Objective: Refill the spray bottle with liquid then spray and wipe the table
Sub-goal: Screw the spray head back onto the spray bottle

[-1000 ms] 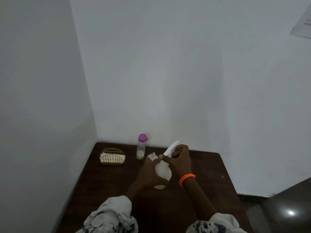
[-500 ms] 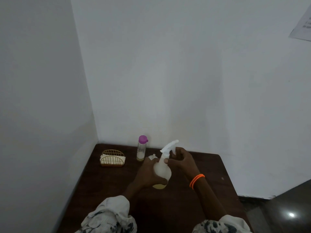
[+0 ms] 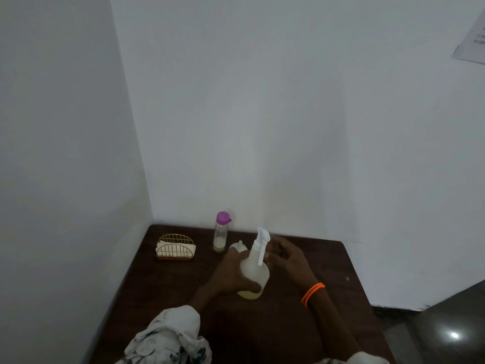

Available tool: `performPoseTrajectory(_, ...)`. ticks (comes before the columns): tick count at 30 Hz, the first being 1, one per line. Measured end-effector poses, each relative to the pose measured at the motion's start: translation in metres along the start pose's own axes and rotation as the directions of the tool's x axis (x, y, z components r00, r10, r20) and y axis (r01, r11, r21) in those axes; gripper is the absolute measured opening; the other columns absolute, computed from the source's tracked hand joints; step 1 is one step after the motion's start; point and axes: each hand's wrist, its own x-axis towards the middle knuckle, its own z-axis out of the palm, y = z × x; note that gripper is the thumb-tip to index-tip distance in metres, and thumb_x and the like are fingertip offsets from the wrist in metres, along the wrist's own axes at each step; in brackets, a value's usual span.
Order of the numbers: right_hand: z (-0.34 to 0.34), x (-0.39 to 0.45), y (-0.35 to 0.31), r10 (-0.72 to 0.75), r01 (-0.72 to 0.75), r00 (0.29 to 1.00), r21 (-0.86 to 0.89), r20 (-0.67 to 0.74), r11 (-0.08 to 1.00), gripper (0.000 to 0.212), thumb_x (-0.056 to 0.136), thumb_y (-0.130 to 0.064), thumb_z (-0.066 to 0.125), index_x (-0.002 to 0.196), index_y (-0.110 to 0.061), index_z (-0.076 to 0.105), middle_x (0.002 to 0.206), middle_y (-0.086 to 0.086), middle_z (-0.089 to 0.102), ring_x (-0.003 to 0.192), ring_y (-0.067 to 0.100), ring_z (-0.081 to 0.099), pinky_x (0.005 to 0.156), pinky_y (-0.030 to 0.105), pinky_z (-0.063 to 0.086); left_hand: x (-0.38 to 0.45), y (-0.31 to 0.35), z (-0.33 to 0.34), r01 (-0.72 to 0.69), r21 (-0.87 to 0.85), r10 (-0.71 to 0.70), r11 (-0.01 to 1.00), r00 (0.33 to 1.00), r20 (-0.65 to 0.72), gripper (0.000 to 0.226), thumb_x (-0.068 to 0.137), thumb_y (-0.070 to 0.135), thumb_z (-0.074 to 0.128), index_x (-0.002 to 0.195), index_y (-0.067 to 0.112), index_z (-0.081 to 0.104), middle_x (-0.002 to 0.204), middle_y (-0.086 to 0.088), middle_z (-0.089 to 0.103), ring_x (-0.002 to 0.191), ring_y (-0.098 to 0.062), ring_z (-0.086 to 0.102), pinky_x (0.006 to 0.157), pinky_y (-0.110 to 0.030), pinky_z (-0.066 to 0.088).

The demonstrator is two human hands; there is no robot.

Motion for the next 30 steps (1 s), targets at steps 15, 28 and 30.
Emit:
performPoseTrajectory(15,0.031,0.006,0.014,0.130,-0.161,0.943,-0.081,-0.305,0.984,0.025,0.070,-0.019,0.088,0.064,-0.004,0.069,0.060,0.002,0.067,0.058,0.017,0.063,0.059,0.036,0.054,-0.011,-0.004,0.020,-0.031,-0.022,0.029,0.999,0.996,-0.087,0.105,0.045,0.051,0.093,0.137,0.032,0.046,0.131,0.008,0.046,0.121,-0.011,0.050,0.097,-0.036,0.055)
performPoseTrajectory(28,0.051,-0.005,0.032,0.222,-0.301,0.761,-0.029,-0.609,0.953,0.033,0.068,-0.034,0.089,0.054,-0.019,0.063,0.053,-0.011,0.057,0.052,0.003,0.053,0.054,0.021,0.039,-0.025,-0.005,0.047,0.023,-0.053,-0.027,0.998,0.997,-0.075,0.101,0.057,0.042,0.095,0.144,0.026,0.046,0.144,0.000,0.037,0.136,-0.019,0.042,0.103,-0.024,0.040)
performPoseTrajectory(30,0.046,-0.006,0.030,0.239,-0.338,0.694,-0.014,-0.679,0.941,0.032,0.067,-0.040,0.089,0.071,-0.014,0.070,0.071,-0.006,0.066,0.068,0.007,0.061,0.057,0.020,0.041,-0.030,-0.003,0.055,0.016,-0.131,-0.028,0.991,0.996,-0.084,0.101,0.056,0.045,0.095,0.142,0.035,0.043,0.141,0.006,0.042,0.132,-0.012,0.045,0.103,-0.025,0.041)
